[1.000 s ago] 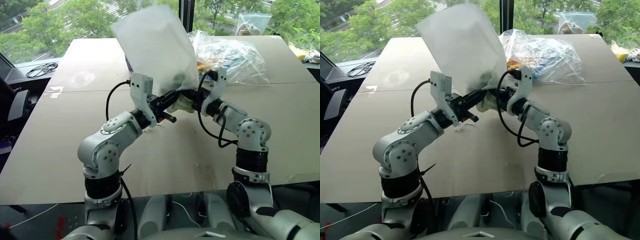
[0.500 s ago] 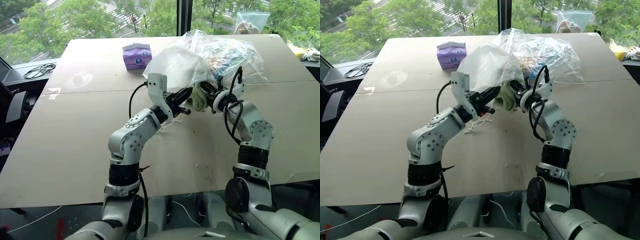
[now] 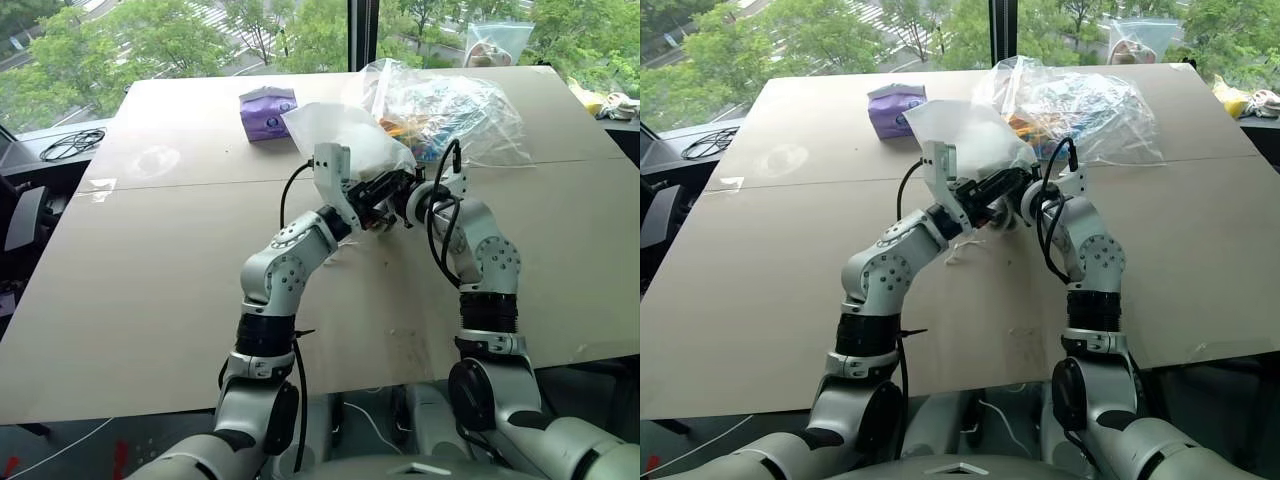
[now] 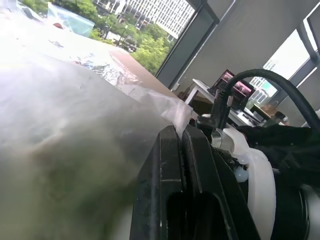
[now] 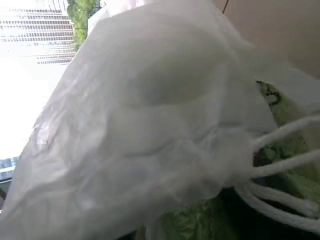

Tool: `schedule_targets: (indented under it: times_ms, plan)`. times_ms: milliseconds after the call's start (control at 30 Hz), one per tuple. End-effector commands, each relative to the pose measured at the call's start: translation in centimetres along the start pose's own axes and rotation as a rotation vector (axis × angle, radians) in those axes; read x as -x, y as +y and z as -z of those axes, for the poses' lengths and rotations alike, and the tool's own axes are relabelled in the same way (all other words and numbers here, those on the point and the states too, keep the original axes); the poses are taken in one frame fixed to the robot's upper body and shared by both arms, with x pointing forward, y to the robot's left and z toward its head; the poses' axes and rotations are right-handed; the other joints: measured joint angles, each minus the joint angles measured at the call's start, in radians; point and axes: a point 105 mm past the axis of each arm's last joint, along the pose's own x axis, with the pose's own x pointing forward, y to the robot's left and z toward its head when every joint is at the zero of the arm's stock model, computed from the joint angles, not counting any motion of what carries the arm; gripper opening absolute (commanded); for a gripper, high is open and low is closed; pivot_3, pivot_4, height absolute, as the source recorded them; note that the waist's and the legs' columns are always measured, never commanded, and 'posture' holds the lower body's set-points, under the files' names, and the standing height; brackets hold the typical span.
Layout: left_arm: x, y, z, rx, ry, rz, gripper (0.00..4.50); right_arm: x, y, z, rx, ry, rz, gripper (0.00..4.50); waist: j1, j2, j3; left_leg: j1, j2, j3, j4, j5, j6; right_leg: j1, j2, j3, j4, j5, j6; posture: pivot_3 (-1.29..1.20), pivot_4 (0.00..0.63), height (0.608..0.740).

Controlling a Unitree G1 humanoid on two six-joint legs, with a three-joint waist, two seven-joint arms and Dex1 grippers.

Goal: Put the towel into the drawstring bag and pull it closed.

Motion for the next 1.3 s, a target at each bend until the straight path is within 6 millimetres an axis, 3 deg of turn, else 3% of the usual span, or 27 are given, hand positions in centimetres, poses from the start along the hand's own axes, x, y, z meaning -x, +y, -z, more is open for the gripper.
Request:
schedule_targets:
  times_ms: [33,67,133,400,533,633,767,933,1233,1300]
  plan:
    - [-0.2,0.9,-1.6,-0.002,-0.047,-0.029,0.0,0.4,4.9,3.9,0.163,0.114,-0.177,4.15,0.0,0.0,0.0,0.0,0.0,0.0,0.0,0.0,0.0,0.0,0.0,0.0,0.0,0.0,0.0,0.0,0.15,0.74]
    - [-0.3,1.1,-2.1,-0.004,-0.057,-0.037,0.0,0.4,4.2,3.8,0.249,0.114,-0.148,4.43,0.0,0.0,0.0,0.0,0.0,0.0,0.0,0.0,0.0,0.0,0.0,0.0,0.0,0.0,0.0,0.0,0.15,0.74]
    - [-0.1,1.6,-2.7,-0.036,-0.057,-0.042,0.0,0.9,3.6,3.7,0.401,0.112,-0.138,4.43,0.0,0.0,0.0,0.0,0.0,0.0,0.0,0.0,0.0,0.0,0.0,-0.001,0.0,0.0,0.0,0.0,0.15,0.74]
    - [0.9,3.1,-4.1,-0.023,-0.077,-0.062,0.0,2.6,2.4,3.0,0.686,0.138,-0.191,4.43,0.004,0.0,0.0,-0.002,0.0,0.0,0.0,-0.001,0.001,0.0,0.0,-0.001,-0.003,0.0,0.0,0.0,0.15,0.74]
    - [1.1,3.0,-4.2,-0.011,-0.072,-0.046,0.0,3.5,1.5,3.7,0.904,0.185,-0.231,4.43,0.003,0.0,0.0,-0.002,0.0,0.001,0.0,-0.001,0.002,0.0,0.0,-0.001,-0.004,0.0,0.001,0.0,0.15,0.74]
    - [1.1,2.9,-4.1,-0.01,-0.064,-0.037,0.0,2.9,0.8,3.4,1.003,0.156,-0.189,4.43,0.003,0.0,0.0,-0.001,0.0,0.001,0.0,-0.001,0.002,0.0,0.0,-0.002,-0.004,0.0,0.001,0.0,0.15,0.74]
    - [1.0,2.4,-4.0,-0.001,-0.06,-0.015,0.0,2.1,0.8,3.4,1.005,0.135,-0.182,4.43,0.003,0.0,0.0,-0.001,0.0,0.001,0.0,-0.001,0.002,0.0,0.0,-0.002,-0.003,0.0,0.001,0.0,0.15,0.74]
    - [1.2,1.6,-3.5,-0.002,-0.04,0.017,0.0,0.6,-0.8,2.8,1.122,0.064,-0.092,4.43,0.005,0.0,0.0,-0.002,0.0,0.001,0.0,-0.001,0.002,0.0,0.0,-0.002,-0.004,0.001,0.001,0.0,0.15,0.74]
    - [1.6,0.5,-2.7,-0.021,0.009,0.065,0.0,-0.1,-0.5,3.6,1.101,0.06,-0.146,0.12,0.003,0.0,0.0,-0.001,0.0,0.001,0.0,-0.001,0.002,0.0,0.0,-0.001,-0.003,0.001,0.001,0.0,0.15,0.74]
    - [1.7,0.2,-2.3,-0.025,0.025,0.082,0.0,-0.1,1.0,3.8,1.051,0.037,-0.211,0.04,0.003,0.0,0.0,-0.001,0.0,0.001,0.0,-0.001,0.002,0.0,0.0,-0.001,-0.003,0.001,0.001,0.0,0.15,0.74]
